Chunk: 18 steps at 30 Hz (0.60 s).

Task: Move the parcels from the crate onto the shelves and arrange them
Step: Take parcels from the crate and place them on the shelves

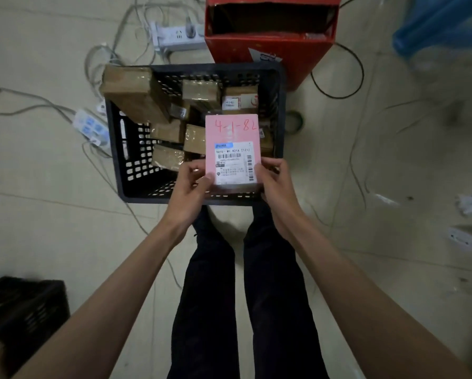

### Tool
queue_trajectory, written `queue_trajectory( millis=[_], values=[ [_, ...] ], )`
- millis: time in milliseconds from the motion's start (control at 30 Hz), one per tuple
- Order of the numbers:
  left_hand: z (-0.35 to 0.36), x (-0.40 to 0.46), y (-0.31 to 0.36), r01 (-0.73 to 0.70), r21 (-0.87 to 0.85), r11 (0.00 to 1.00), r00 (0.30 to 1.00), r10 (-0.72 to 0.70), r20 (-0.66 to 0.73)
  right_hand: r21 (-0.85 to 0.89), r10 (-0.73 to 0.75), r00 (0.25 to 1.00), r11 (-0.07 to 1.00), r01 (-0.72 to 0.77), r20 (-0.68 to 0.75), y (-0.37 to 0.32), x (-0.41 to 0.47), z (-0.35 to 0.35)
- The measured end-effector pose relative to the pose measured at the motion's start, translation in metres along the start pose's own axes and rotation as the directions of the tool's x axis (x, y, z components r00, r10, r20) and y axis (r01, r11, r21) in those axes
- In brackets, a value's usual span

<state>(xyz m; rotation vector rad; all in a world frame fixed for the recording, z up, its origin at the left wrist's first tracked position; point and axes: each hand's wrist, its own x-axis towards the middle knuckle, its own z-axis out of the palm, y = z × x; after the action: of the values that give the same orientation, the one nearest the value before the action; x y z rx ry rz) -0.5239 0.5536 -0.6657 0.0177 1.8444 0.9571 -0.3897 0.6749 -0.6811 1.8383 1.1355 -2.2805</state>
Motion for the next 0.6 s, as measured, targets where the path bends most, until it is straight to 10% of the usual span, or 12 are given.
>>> queue_trajectory(
  millis=[600],
  values=[
    [-0.017,-0.206,0.236,-0.356,0.244,0.902,0.858,0.213,0.467,0.227,-0.208,0.974,0.948,0.223,-0.089,-0.144,-0.276,-0.043]
  ],
)
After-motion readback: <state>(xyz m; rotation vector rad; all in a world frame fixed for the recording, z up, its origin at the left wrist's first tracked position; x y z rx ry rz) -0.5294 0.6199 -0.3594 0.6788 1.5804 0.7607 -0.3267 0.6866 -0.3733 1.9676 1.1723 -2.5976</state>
